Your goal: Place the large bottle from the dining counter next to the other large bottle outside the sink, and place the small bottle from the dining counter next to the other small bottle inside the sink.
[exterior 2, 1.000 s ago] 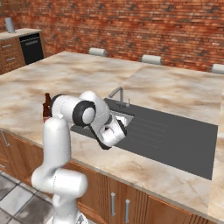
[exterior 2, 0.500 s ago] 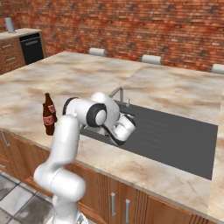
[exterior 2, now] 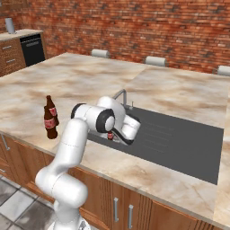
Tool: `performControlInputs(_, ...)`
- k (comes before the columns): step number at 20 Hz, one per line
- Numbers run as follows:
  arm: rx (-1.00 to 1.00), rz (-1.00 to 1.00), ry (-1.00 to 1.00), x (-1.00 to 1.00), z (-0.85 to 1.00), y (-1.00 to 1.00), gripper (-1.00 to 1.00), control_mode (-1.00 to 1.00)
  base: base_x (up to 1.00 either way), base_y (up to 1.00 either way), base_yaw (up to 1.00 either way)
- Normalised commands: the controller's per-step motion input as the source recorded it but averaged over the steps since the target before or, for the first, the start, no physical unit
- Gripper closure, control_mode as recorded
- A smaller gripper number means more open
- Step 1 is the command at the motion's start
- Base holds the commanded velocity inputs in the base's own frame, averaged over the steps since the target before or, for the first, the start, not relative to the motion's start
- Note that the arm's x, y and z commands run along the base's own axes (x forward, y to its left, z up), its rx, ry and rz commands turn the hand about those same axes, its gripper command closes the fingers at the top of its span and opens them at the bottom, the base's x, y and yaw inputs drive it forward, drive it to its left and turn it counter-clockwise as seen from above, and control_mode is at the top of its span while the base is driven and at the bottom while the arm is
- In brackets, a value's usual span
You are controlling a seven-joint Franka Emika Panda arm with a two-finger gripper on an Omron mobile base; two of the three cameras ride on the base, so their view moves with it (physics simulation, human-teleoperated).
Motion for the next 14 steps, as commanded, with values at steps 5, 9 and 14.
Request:
performControlInputs(5,0.00,0.00,0.02,0.37,-0.55,0.00,1.00,-1.00,0.00,0.00,0.00)
performControlInputs(9,0.02,0.00,0.01,0.39,-0.45,-0.02,-1.00,-1.00,0.00,0.00,0.00)
performControlInputs(14,0.04,0.00,0.00,0.31,-0.44,-0.12,-1.00,-1.00,0.00,0.00,0.00)
